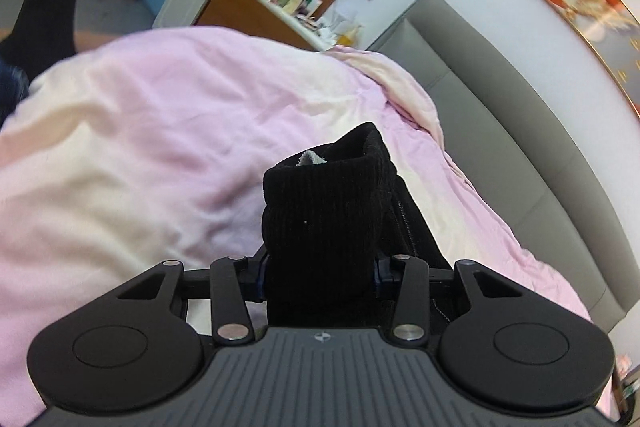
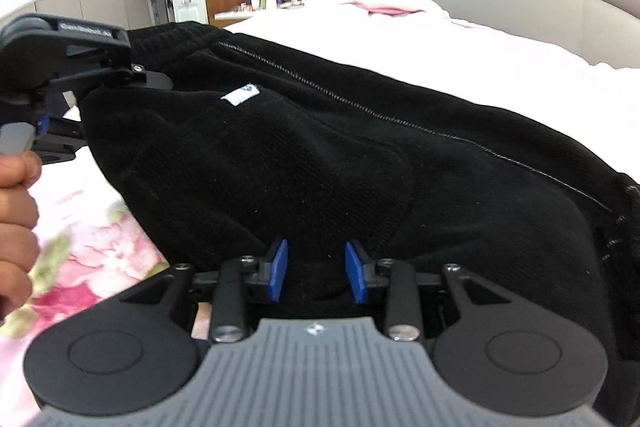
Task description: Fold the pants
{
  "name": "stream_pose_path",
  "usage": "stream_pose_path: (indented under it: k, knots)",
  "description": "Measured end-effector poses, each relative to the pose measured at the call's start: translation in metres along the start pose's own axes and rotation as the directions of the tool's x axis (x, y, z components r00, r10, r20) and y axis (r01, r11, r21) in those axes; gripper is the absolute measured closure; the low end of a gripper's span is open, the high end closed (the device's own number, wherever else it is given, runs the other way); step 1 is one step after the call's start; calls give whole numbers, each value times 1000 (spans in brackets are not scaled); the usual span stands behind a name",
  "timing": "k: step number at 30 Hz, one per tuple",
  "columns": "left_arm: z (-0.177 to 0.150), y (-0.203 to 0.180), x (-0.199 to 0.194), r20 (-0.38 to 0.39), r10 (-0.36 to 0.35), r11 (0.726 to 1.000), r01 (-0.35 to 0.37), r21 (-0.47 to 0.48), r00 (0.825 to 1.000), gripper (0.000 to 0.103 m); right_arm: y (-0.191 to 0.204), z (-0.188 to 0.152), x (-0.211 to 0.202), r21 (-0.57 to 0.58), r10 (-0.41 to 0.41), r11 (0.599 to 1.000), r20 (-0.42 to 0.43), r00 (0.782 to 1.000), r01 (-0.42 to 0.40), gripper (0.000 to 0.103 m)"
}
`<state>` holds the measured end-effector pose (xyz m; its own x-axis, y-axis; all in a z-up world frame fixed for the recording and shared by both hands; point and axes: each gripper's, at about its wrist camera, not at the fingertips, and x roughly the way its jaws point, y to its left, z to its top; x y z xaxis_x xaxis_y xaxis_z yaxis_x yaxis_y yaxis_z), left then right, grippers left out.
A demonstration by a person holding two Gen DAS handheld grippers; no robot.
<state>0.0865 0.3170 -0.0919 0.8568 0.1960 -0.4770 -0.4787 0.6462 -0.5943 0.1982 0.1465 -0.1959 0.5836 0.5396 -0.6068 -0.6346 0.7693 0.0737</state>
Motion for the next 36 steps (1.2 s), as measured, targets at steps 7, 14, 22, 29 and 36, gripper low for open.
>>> stream_pose_path:
  k: [7, 14, 22, 29, 36]
  knots:
    - [-5, -62, -16, 67, -17, 947, -5, 321, 998, 54, -34, -15, -61, 71, 17, 997, 94, 995, -24, 73]
    - [-46, -150, -17, 130, -52, 752, -46, 657, 990, 54, -96, -33, -134, 116, -14, 993, 114, 993, 0, 72]
    - [-156, -238, 10, 179, -3, 329, -168, 929, 984, 53, -153, -67, -179, 204, -110, 976, 125, 986, 83, 72]
    - [-241, -250, 26, 150, -10, 72, -149, 986, 989, 52, -198, -87, -185, 342, -218, 921, 53, 974, 188, 72]
    - [-300, -219, 31, 50, 33, -127, -46, 991, 998, 50, -233, -95, -177, 382, -258, 895, 21, 966, 231, 72]
